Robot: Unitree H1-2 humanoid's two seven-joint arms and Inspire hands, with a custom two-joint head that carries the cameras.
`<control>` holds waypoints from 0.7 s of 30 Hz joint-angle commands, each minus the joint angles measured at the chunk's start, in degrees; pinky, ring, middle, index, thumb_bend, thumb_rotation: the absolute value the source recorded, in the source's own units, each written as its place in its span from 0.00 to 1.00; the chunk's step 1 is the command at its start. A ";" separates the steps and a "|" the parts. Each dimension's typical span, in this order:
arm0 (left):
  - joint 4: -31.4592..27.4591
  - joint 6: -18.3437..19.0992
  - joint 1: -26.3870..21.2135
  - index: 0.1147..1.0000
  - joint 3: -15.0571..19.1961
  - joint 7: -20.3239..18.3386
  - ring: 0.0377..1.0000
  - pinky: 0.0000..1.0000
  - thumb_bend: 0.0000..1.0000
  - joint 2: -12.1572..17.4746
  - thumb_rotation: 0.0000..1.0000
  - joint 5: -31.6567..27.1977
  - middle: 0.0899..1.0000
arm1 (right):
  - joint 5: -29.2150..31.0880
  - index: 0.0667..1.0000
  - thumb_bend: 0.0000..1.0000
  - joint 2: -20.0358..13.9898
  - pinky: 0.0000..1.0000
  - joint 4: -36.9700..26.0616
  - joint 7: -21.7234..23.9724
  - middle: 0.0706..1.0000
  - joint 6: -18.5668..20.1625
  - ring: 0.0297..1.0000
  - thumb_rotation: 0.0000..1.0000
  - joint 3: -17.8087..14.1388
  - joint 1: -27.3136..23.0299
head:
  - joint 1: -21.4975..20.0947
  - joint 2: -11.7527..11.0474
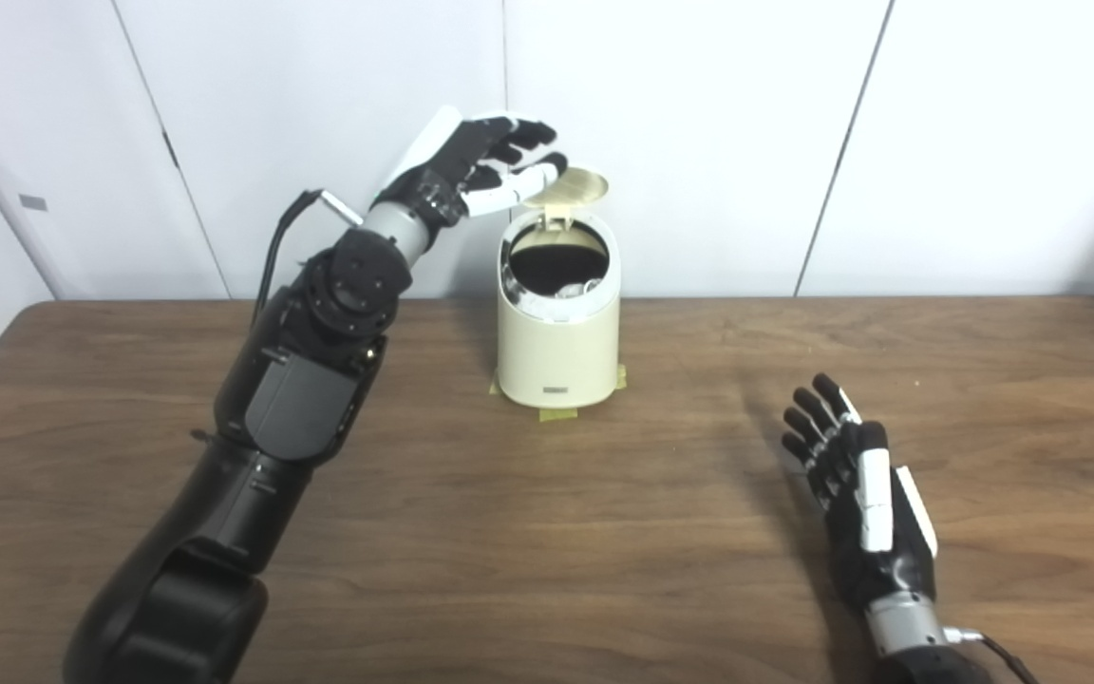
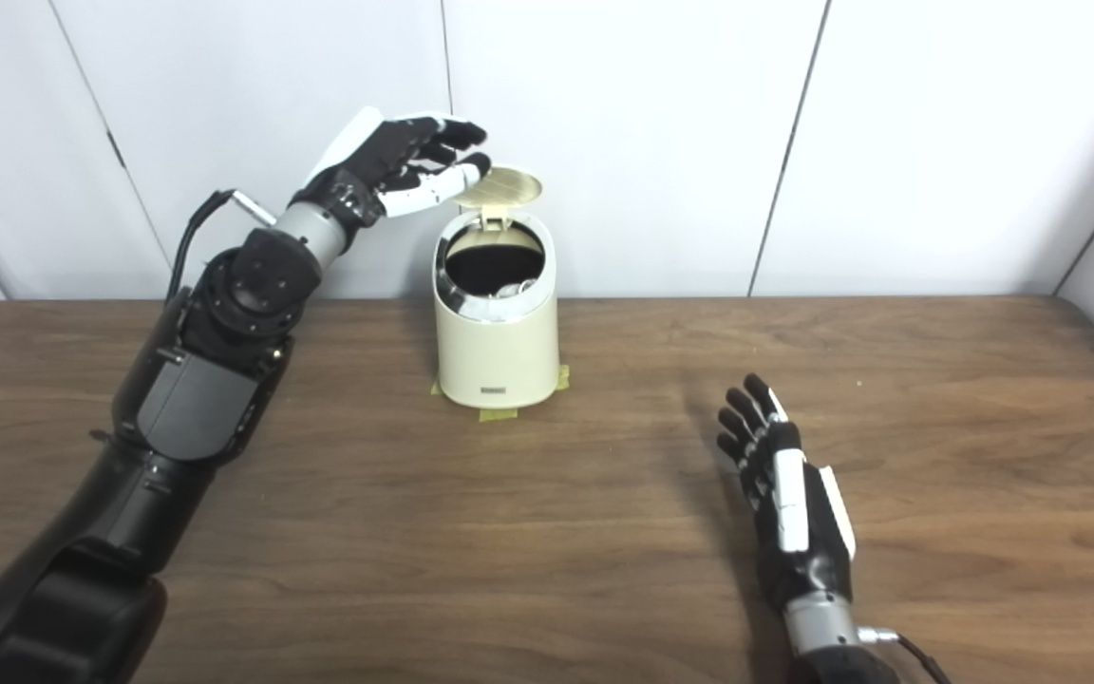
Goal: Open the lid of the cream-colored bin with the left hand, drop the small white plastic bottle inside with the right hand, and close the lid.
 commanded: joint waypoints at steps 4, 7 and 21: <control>-4.13 0.41 -4.49 0.77 -2.06 -2.84 0.79 0.71 0.46 1.99 0.57 4.22 0.80 | -2.67 0.94 0.58 -0.26 0.83 -2.11 -0.99 0.90 0.91 0.88 0.97 0.67 -1.38 | 0.17 0.03; -5.49 1.04 -4.19 0.75 -2.93 -4.55 0.76 0.68 0.48 2.46 0.55 5.73 0.78 | -3.23 0.94 0.57 -0.12 0.81 -1.43 -1.25 0.90 1.44 0.88 0.95 0.80 -1.61 | 0.28 -0.01; -9.18 -4.29 -3.05 0.73 -10.88 -11.14 0.81 0.74 0.55 7.68 0.58 17.98 0.81 | -9.01 0.96 0.56 -0.38 0.78 1.96 -2.68 0.88 -0.28 0.86 0.96 2.37 -1.88 | -0.08 0.07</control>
